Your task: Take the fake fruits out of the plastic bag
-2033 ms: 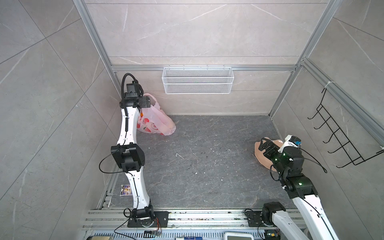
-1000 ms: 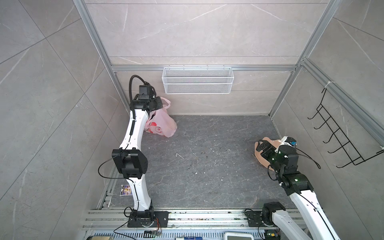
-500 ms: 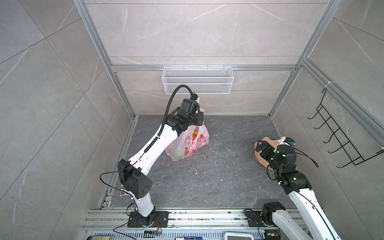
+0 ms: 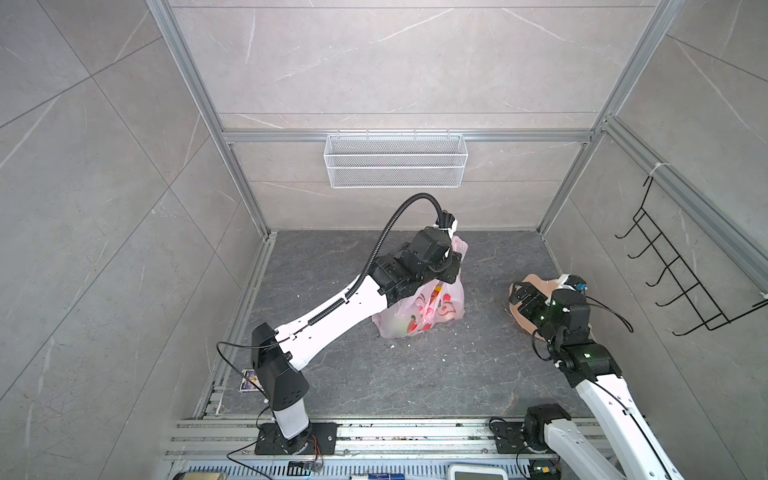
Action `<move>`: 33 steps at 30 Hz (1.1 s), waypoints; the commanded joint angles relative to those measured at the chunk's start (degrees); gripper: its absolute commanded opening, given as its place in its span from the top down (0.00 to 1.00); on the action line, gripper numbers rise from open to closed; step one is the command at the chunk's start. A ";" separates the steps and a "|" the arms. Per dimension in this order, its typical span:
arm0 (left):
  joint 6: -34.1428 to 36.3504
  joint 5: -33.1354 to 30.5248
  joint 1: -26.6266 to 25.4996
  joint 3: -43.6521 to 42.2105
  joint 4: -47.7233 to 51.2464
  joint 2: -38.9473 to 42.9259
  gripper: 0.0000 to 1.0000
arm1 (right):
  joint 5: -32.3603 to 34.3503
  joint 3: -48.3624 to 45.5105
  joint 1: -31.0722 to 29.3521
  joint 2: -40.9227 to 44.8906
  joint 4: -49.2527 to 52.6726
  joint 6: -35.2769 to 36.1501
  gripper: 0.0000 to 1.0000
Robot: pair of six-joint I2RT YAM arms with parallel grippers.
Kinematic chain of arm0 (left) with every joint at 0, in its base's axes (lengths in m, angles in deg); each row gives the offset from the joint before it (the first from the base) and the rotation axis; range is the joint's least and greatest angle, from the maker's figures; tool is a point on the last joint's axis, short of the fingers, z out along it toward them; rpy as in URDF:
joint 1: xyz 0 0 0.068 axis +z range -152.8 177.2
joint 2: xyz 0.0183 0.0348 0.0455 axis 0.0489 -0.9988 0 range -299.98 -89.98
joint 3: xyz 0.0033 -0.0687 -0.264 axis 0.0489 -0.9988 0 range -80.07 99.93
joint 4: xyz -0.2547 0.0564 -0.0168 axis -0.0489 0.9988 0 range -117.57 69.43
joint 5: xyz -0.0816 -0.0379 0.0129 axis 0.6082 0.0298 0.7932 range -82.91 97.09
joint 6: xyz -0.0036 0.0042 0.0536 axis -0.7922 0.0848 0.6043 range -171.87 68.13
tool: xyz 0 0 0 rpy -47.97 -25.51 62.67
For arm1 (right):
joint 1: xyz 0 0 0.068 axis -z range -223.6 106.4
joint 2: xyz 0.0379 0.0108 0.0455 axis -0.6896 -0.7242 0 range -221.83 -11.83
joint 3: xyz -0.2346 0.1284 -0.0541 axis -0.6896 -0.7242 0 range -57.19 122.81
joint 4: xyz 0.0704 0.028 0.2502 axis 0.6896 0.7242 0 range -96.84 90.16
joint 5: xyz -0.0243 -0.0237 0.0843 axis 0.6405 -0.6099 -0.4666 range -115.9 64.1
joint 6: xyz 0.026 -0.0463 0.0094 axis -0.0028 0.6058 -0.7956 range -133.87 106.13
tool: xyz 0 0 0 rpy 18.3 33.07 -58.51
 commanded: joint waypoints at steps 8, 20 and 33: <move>0.22 2.47 -0.11 -3.64 -1.78 5.86 0.76 | -6.18 5.36 -0.12 -3.12 4.21 1.45 0.00; 2.87 1.68 -0.15 -10.71 2.24 17.97 0.29 | -2.74 21.58 -14.18 -5.74 20.80 5.25 0.00; 2.00 -3.66 -0.14 -23.10 -1.89 26.98 0.22 | 22.95 39.93 -43.46 -24.83 36.52 0.87 0.00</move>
